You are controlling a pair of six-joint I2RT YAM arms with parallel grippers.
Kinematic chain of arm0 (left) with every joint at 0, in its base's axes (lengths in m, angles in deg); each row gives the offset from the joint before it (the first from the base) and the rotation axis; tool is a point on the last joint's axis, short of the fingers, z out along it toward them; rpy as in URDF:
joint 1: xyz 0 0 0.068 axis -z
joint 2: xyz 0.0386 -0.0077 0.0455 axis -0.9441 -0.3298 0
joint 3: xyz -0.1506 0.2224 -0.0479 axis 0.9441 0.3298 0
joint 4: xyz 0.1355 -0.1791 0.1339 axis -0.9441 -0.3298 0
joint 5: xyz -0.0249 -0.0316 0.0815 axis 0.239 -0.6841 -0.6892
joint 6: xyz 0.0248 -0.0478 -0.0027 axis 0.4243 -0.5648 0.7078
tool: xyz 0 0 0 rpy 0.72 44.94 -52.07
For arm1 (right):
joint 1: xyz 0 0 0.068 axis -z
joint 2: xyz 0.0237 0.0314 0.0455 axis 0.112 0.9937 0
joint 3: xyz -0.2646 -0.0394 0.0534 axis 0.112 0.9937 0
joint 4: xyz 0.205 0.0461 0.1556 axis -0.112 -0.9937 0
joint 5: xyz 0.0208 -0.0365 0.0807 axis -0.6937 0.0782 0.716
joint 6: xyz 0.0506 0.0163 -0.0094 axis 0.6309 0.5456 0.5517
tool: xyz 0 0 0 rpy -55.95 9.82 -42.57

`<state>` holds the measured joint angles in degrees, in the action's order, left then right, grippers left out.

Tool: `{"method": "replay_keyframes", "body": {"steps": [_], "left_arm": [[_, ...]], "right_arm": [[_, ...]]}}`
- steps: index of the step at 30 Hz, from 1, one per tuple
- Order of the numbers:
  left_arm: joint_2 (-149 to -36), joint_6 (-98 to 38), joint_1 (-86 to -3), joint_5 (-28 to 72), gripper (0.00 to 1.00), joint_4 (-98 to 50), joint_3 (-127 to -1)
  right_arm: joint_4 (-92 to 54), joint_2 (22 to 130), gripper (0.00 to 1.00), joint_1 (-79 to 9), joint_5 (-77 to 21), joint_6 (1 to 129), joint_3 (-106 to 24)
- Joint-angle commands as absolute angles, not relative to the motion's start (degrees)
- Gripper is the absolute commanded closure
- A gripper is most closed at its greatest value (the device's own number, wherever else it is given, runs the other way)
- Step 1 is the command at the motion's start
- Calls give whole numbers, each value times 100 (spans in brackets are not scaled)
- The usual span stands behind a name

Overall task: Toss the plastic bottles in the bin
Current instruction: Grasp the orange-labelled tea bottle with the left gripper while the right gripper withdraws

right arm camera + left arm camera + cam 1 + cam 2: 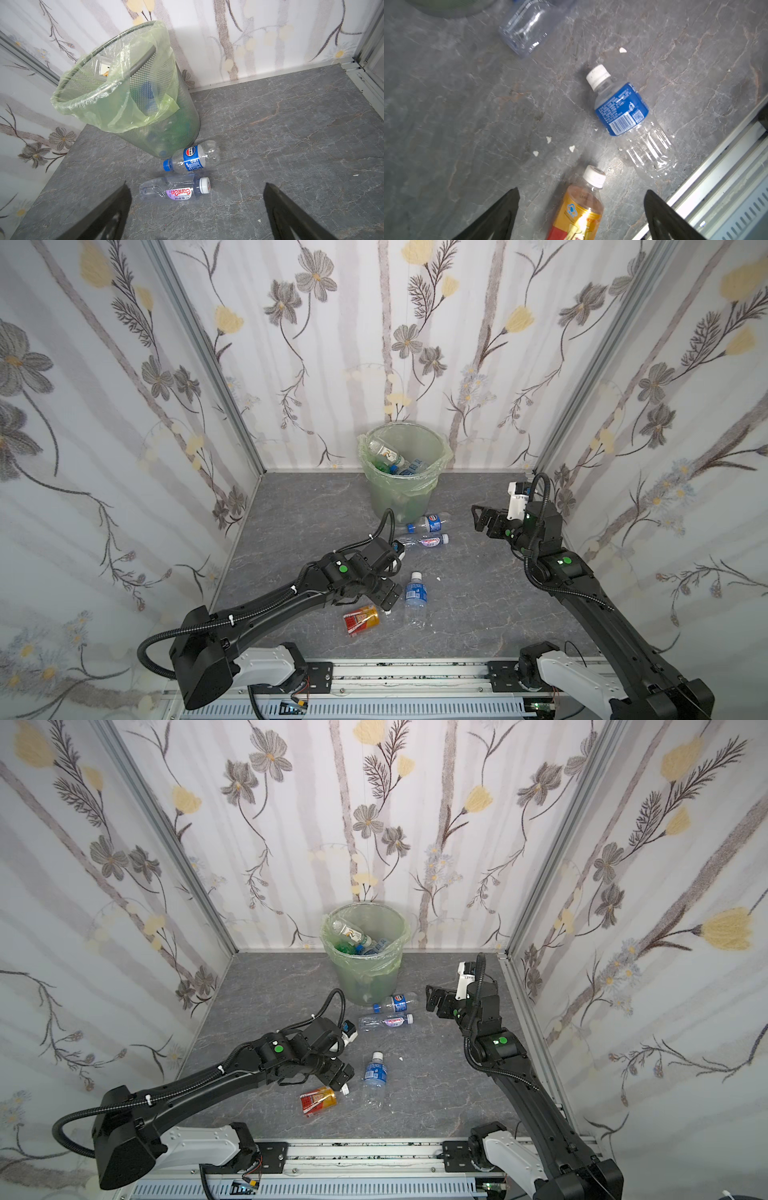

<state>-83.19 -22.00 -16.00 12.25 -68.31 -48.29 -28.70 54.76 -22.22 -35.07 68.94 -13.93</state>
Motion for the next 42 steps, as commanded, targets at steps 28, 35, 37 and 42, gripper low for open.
{"method": "replay_keyframes", "body": {"steps": [28,35,37,42], "left_arm": [[-8064,-5337,-963,1111,4,-5697,-2639],[-8220,-5714,-938,908,22,-5514,-2404],[-8236,-5837,-934,740,29,-5495,-2381],[-8415,-5982,-929,496,42,-5473,-2549]], "right_arm": [[-2348,5262,0,-2054,-3215,6931,-805],[-2352,5264,0,-2025,-3202,6927,-796],[-2367,5274,0,-2018,-3191,6931,-787],[-2460,5249,0,-2007,-3214,6910,-761]]}}
